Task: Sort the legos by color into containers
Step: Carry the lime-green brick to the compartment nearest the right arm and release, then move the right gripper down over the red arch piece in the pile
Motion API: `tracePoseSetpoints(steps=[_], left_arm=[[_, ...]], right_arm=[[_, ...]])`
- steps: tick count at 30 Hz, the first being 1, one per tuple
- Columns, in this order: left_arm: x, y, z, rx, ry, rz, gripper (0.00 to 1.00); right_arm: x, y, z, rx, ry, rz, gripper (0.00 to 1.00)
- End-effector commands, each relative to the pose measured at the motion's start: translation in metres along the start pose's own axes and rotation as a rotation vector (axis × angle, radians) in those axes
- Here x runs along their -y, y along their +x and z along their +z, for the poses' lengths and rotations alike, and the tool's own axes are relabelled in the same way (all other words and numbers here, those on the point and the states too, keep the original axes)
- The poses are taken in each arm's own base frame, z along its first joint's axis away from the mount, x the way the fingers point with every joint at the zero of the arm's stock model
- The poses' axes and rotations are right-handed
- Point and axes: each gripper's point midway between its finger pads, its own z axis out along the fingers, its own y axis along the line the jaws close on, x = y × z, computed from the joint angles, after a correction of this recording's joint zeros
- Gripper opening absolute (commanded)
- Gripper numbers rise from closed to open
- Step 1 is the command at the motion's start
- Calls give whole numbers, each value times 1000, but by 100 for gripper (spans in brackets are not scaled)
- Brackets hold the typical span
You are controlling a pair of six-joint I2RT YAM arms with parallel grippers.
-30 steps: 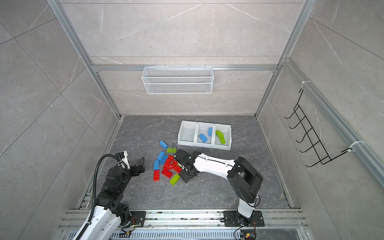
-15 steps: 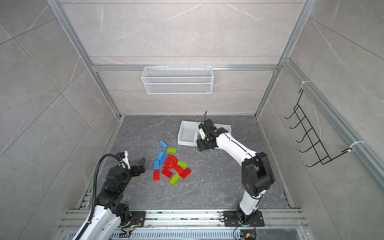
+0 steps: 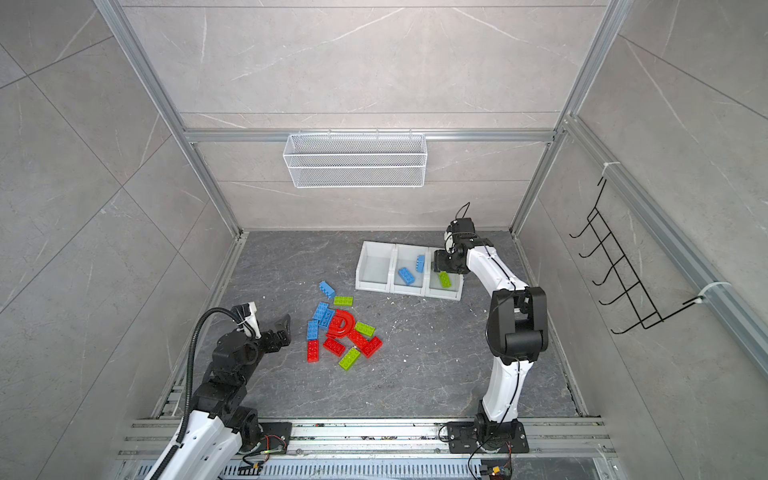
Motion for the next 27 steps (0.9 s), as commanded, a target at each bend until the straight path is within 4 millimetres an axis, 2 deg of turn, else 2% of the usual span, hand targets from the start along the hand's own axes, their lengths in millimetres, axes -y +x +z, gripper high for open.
tracePoseSetpoints(steps=[1,7,13,15,17,20,25,27], left_arm=[[2,-12,-2,39,7,-4,100],[2,-12,-3,44,6,-4,100],[3,-12,-2,39,8,-4,100],[3,-12,-2,38,8,-4,100],[3,-12,-2,39,10,-3,100],[3,-12,-2,39,9,-3,100],[2,-12,-2,40,6,-4,100],[2,-12,-2,39,7,-4,100]], right_arm=[[-2,-10,4,9,-22,20,58],[10,-15,4,8,-9,53,77],[4,-16,-20,41,-25,45,79],[-7,-13,-33,61,-54,37,79],[-27,-3,-46,74,-109,5,78],[-69,26,-59,61,-168,-79,75],[-166,108,-56,-38,-299,-274,73],[-194,131,-57,-72,-328,-331,71]])
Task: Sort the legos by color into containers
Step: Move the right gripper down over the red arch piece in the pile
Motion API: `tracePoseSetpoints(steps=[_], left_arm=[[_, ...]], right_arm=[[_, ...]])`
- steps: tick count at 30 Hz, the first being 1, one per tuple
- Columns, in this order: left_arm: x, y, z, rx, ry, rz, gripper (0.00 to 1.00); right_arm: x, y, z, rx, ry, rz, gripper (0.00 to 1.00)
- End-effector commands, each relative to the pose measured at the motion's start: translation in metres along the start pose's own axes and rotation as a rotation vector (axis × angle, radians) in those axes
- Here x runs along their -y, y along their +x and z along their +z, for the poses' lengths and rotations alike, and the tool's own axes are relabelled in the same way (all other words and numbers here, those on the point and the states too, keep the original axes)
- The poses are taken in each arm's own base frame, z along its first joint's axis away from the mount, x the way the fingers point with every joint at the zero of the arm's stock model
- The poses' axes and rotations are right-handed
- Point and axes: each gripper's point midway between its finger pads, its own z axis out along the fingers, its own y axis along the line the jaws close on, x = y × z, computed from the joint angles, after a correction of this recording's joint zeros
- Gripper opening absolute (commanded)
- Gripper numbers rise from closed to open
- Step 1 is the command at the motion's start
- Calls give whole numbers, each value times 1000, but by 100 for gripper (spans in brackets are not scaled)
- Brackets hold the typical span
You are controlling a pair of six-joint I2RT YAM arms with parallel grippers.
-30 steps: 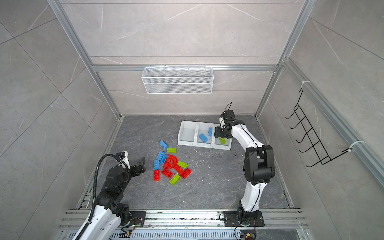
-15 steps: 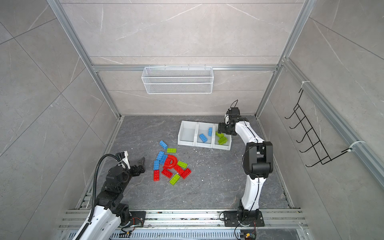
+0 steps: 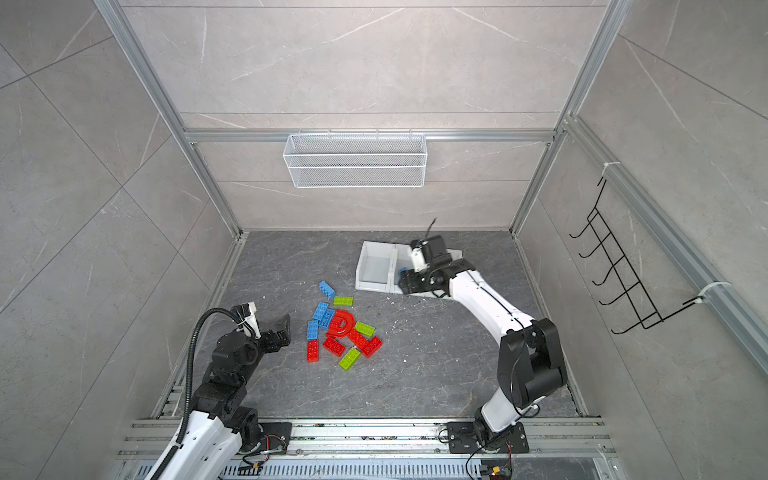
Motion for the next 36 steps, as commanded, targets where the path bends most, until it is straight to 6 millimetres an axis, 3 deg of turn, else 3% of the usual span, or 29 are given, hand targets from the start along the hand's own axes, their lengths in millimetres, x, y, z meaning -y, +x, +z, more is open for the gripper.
tracePoseSetpoints(steps=[1,6,13,25,36], left_arm=[[2,-11,-1,34,7,-4,100],[3,-11,0,29,6,-3,100],[2,-11,-1,32,4,-4,100],[2,-11,-2,37,6,-4,100],[2,-12,-2,41,6,-6,100]], right_arm=[[-43,28,17,-72,-56,-55,71],[-86,36,34,-115,-53,-140,68],[-109,33,70,-162,-69,-184,64],[-122,45,121,-257,-56,-222,66],[-118,46,148,-297,-12,-236,64]])
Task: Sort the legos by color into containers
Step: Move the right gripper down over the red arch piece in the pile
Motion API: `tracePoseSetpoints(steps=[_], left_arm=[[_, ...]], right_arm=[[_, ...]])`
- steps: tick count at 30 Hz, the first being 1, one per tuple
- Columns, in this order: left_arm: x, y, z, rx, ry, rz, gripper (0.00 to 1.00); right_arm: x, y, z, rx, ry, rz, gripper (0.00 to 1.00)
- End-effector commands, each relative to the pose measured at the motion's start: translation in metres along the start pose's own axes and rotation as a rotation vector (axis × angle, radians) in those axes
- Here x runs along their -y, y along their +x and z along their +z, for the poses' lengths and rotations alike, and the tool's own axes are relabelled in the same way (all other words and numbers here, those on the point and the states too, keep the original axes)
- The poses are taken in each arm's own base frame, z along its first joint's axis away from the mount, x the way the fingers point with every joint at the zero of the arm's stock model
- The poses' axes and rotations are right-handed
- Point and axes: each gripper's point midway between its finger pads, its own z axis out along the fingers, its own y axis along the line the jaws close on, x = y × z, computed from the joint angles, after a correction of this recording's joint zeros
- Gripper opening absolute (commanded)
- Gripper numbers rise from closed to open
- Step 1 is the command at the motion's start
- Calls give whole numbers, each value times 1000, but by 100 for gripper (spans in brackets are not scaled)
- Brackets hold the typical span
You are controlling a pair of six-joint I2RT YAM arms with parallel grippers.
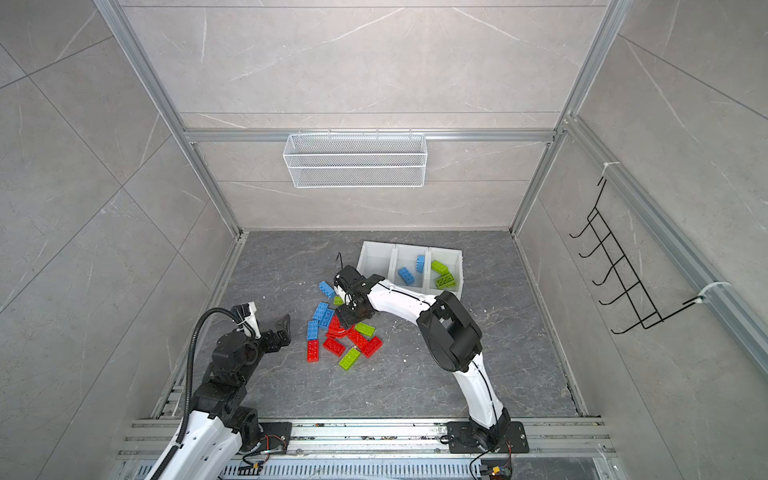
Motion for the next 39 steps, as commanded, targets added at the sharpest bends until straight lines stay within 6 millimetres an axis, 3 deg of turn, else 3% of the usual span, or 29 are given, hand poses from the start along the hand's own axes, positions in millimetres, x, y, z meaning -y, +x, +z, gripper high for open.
tracePoseSetpoints(steps=[1,16,25,30,34,39], left_arm=[[2,-11,-2,39,5,-4,100],[1,-11,-3,42,4,-5,100],[2,-11,-3,42,5,-6,100],[2,-11,-3,42,5,-5,100],[2,-11,-3,41,6,-5,100],[3,-11,-2,34,10,-2,100]], right_arm=[[2,3,9,-36,30,-16,64],[4,13,29,-91,65,-27,62],[12,15,35,-83,102,16,51],[22,10,18,-52,155,17,48],[31,2,-6,-28,214,6,61],[28,-5,-35,-1,232,25,65]])
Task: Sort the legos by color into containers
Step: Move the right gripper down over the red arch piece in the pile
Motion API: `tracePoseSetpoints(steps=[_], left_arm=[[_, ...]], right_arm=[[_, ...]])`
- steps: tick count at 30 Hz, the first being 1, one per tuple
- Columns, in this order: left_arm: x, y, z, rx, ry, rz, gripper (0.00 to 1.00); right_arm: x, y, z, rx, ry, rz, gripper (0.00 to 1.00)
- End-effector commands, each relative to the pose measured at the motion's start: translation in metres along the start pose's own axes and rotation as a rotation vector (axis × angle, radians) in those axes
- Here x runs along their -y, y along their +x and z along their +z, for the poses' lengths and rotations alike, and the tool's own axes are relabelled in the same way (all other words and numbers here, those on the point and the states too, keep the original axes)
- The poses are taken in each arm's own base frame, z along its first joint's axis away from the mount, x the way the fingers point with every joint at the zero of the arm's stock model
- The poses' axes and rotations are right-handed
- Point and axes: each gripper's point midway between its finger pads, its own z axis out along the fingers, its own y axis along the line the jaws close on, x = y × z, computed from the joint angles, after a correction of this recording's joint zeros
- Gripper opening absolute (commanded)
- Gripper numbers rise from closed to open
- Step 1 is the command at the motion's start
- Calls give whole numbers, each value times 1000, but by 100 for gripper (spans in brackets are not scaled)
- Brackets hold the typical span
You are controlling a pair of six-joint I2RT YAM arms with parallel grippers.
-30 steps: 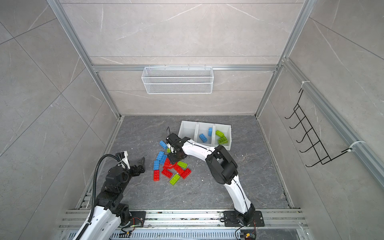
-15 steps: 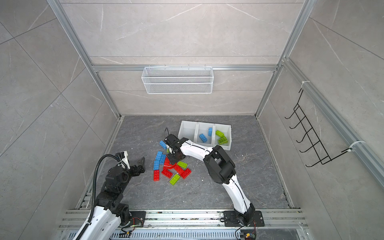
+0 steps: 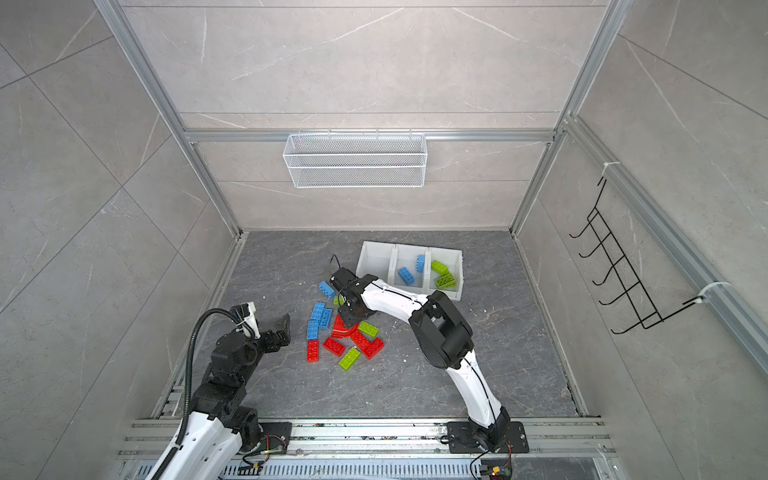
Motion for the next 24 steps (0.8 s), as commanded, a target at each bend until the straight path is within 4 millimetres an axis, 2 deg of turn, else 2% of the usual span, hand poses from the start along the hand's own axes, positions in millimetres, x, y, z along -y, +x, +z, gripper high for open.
tracePoseSetpoints(steps=[1,6,15,24], left_arm=[[2,-9,0,27,7,-1,100],[3,-9,0,26,8,-2,100],[3,-9,0,25,10,-1,100],[3,-9,-2,34,12,-1,100]], right_arm=[[7,-9,-41,49,32,29,65],[-28,-9,-45,60,-115,72,65],[-59,-11,-32,37,-170,70,64],[-70,-5,-12,-18,-181,74,64]])
